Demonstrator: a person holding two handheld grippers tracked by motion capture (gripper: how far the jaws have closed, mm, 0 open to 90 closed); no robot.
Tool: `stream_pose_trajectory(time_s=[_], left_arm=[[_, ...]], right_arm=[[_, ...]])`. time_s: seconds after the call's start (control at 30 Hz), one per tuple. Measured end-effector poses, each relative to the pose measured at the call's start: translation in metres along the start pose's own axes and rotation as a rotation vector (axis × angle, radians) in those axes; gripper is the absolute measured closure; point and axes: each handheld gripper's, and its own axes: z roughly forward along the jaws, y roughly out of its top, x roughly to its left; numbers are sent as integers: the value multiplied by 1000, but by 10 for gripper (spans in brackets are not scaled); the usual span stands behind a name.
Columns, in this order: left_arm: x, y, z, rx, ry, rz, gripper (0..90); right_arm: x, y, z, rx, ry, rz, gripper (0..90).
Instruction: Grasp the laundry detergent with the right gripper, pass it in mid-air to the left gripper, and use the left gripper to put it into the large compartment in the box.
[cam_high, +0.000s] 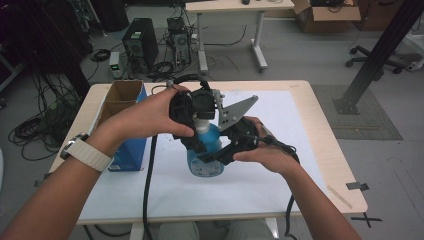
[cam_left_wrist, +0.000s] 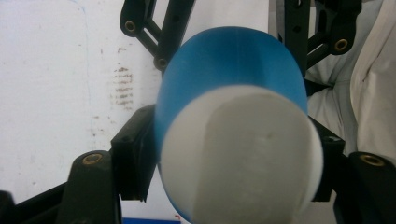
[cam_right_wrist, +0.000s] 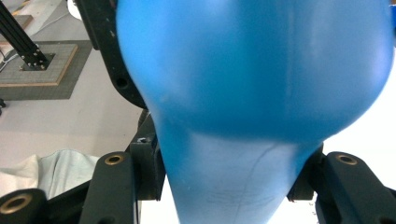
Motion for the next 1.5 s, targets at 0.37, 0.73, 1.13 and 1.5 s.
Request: stream_pose_trajectory(time_s=[0.37, 0.73, 1.13, 1.5], left_arm=[[0, -1, 1, -3, -4, 5, 372], [-1, -2, -1, -19, -2, 5, 375], [6, -5, -4, 7, 10, -72, 376], [10, -16, -19, 47, 37, -200, 376]], right_arm=[[0, 0, 1, 0, 0, 0, 444], [1, -1, 1, -15, 3, 4, 440], [-2, -4, -8, -35, -19, 66, 222], [-8, -28, -36, 126, -115, 134, 86]])
